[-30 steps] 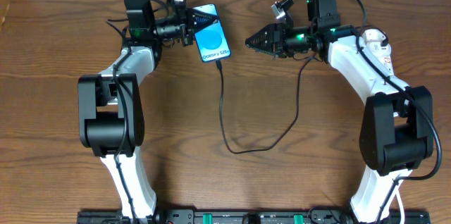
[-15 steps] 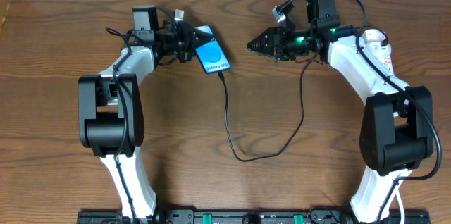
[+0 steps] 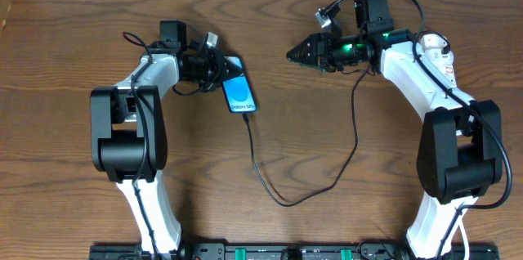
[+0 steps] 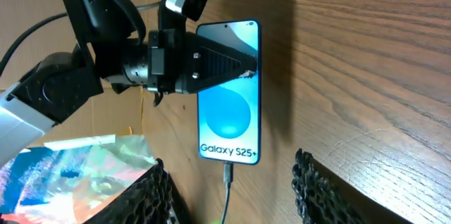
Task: Plug charger to phone and switch on socket
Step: 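Lower the phone with the left gripper and lay it flat on the table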
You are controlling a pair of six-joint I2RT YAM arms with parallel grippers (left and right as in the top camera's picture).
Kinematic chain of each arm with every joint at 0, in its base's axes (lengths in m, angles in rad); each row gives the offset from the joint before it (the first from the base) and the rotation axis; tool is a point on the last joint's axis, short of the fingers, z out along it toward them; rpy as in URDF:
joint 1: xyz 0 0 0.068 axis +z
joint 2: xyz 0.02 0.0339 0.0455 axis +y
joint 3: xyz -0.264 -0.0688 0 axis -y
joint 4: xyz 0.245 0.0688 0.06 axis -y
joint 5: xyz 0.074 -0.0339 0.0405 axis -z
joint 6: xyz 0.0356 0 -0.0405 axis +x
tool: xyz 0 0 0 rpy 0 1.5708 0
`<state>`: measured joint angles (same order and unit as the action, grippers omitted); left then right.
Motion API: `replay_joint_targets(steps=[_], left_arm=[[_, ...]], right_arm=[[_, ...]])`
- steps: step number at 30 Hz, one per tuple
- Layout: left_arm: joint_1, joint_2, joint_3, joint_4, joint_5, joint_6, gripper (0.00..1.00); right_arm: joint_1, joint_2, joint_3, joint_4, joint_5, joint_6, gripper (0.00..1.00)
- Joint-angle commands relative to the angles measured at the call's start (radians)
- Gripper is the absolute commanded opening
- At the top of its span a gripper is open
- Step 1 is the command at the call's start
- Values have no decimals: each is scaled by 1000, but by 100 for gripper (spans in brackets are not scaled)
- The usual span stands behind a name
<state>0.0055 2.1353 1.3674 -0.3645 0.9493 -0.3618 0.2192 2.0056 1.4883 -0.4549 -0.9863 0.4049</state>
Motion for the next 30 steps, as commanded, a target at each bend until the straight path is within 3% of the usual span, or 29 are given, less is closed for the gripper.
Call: replay_joint_targets(steps=[1,22,30], left_arm=[[2,-29,11,-5,-20,136,7],[2,41,11,-37,-21,158,7],[2,42,11,-84,-132,158,8]], right_arm=[[8,9,4,-3,0,-21,56],[28,9,4,-10,0,-21,55],[27,9,4,-10,0,-21,55]])
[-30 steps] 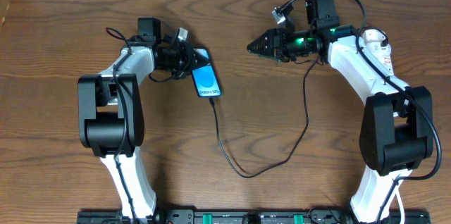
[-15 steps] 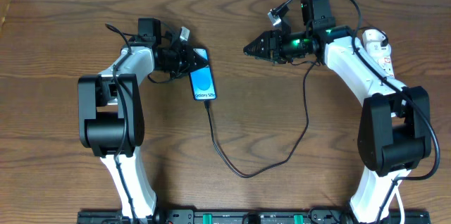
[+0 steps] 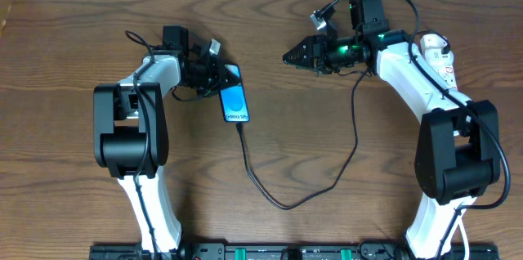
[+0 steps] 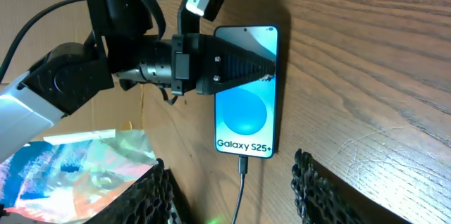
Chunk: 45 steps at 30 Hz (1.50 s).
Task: Plug charger to phone and switch on socket
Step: 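Lower the phone with the left gripper and lay it flat on the table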
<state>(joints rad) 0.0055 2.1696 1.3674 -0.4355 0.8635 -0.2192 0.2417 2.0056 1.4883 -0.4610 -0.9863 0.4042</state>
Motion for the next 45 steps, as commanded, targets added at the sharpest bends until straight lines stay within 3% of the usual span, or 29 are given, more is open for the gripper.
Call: replay_joint_targets(steps=[1,6,15,34,45], left_arm=[[2,7,11,-14,-51,15,8],[2,7,11,-17,-53,15,9],[2,7,11,-17,-53,16,29],[2,7,11,-21,-54,15,51],[3,7,11,-21,-68,-15,70]], right_arm=[[5,9,4,-4,0,-20,55],[5,9,4,-4,0,-19,55],[5,9,4,-6,1,-20,55],[5,9,4,-7,1,-20,55],[5,9,4,-8,0,-20,55]])
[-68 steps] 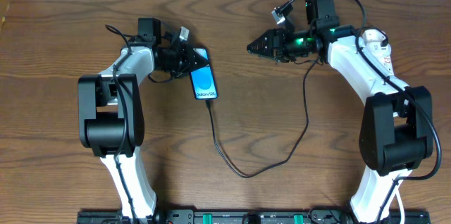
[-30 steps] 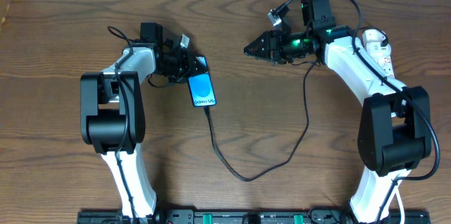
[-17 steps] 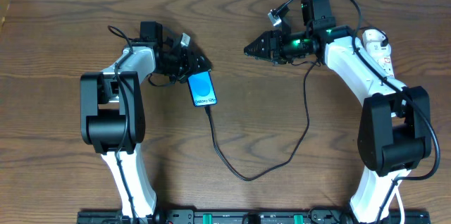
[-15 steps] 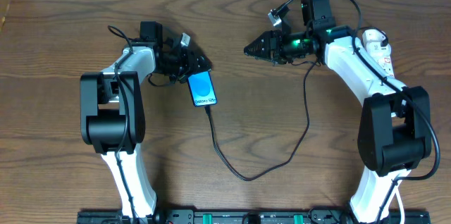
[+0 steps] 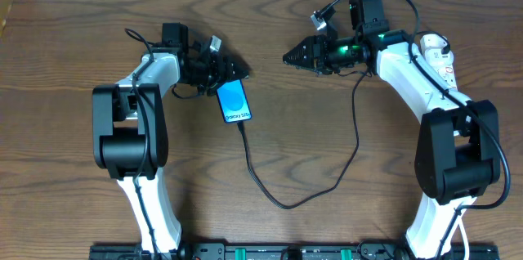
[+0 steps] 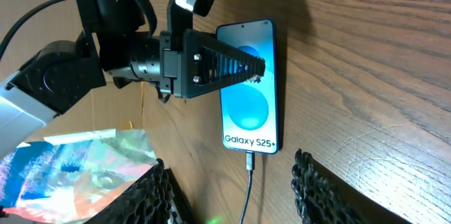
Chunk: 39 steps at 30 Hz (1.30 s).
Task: Plug charger to phone and switch on socket
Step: 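Lower the phone with the left gripper and lay it flat on the table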
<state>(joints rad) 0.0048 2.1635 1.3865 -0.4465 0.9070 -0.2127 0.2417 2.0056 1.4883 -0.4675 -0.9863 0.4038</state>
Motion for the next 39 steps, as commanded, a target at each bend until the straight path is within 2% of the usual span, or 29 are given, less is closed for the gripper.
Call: replay_joint_targets(steps=[1,8,10,13,25,39], left_arm=[[3,13,-7,-10,-112,-25,70],[3,13,0,-29,-140,-52,71],[3,13,6,-45,-161,-51,77],[3,13,16,-69,-194,-51,79],[3,3,43,-170,-341,-54,80],[3,-10,43,-198,-468,-55,81]], right_arm=[[5,9,4,-1,0,-19,55],[5,9,4,-9,0,-20,55],[5,9,4,-8,0,-20,55],[5,9,4,-9,0,-20,56],[4,9,4,-9,1,-20,55],[4,9,4,-10,1,-20,55]])
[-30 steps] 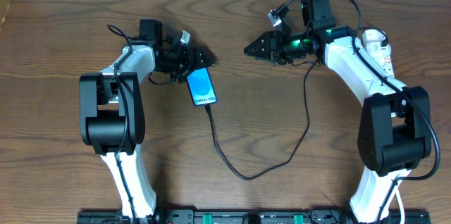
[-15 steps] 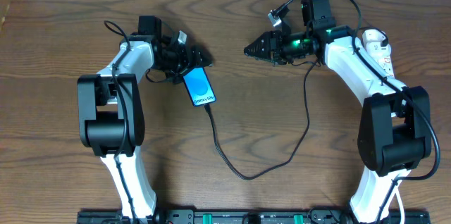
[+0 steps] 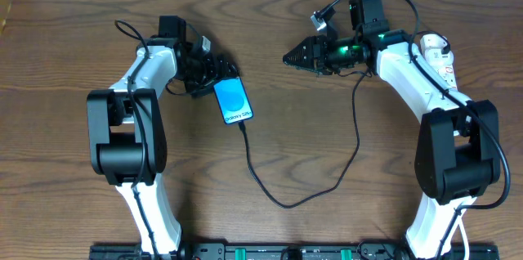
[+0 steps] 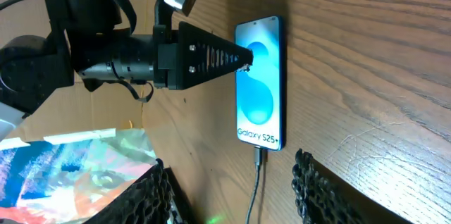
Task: Plug charger to phone and switch on socket
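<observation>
The phone [image 3: 234,100] lies face up on the table with its blue screen lit, also visible in the right wrist view [image 4: 262,86]. The black charger cable [image 3: 261,182] is plugged into the phone's near end [image 4: 258,159], loops toward the front and runs up to the right arm. My left gripper [image 3: 230,70] looks shut, and its tip [image 4: 245,58] touches the phone's far left edge. My right gripper [image 3: 289,58] hovers open to the right of the phone, its fingers [image 4: 317,189] wide apart with nothing between them. The white socket [image 3: 437,51] lies at the far right, partly behind the right arm.
The brown wooden table [image 3: 327,154] fills the view. Its far edge meets a white wall. A colourful sheet [image 4: 70,175] shows at the lower left of the right wrist view. Both arm bases stand at the front edge.
My left gripper has turned and pulled back off the screen; its tip now sits at the phone's far left edge. The phone lies a little straighter. The right arm has not moved.
At first my left gripper lay over the far end of the phone, which had the cable plugged in. The phone then sat slightly further left. Later the gripper still covered the screen's top, and now it is beside the phone. My right gripper stayed open throughout.
</observation>
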You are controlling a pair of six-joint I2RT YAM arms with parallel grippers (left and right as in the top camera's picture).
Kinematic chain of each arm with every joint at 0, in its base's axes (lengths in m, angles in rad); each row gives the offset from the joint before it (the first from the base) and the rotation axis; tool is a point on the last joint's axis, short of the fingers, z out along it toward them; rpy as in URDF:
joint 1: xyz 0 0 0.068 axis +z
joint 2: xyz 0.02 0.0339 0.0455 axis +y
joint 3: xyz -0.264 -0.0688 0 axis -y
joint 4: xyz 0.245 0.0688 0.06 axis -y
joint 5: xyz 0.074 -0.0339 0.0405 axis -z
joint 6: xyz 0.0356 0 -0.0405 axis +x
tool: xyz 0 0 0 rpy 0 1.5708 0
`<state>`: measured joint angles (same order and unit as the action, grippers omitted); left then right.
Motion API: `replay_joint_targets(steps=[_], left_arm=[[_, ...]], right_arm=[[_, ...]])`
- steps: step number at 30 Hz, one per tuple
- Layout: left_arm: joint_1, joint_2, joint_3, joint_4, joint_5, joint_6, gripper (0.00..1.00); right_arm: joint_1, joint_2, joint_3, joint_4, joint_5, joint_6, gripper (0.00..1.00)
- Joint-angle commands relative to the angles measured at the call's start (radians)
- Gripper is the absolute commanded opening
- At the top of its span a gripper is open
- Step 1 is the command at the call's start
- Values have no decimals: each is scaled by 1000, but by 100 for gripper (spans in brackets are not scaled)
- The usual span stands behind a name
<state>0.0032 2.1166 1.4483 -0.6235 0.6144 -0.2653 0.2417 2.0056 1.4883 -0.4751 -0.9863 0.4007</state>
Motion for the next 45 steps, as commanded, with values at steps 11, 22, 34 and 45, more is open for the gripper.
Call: replay_joint_targets(steps=[11,22,34,45], left_arm=[[5,-71,-1,-31,-346,-1,81],[5,-473,7,-31,-346,2,86],[5,-579,7,-35,-346,2,87],[5,-579,6,-35,-346,2,87]], right_arm=[[2,6,4,-45,33,-37,47],[-94,-173,22,-274,279,-156,46],[-521,-348,21,-480,374,-233,1],[-800,-316,-26,-452,377,-240,1]])
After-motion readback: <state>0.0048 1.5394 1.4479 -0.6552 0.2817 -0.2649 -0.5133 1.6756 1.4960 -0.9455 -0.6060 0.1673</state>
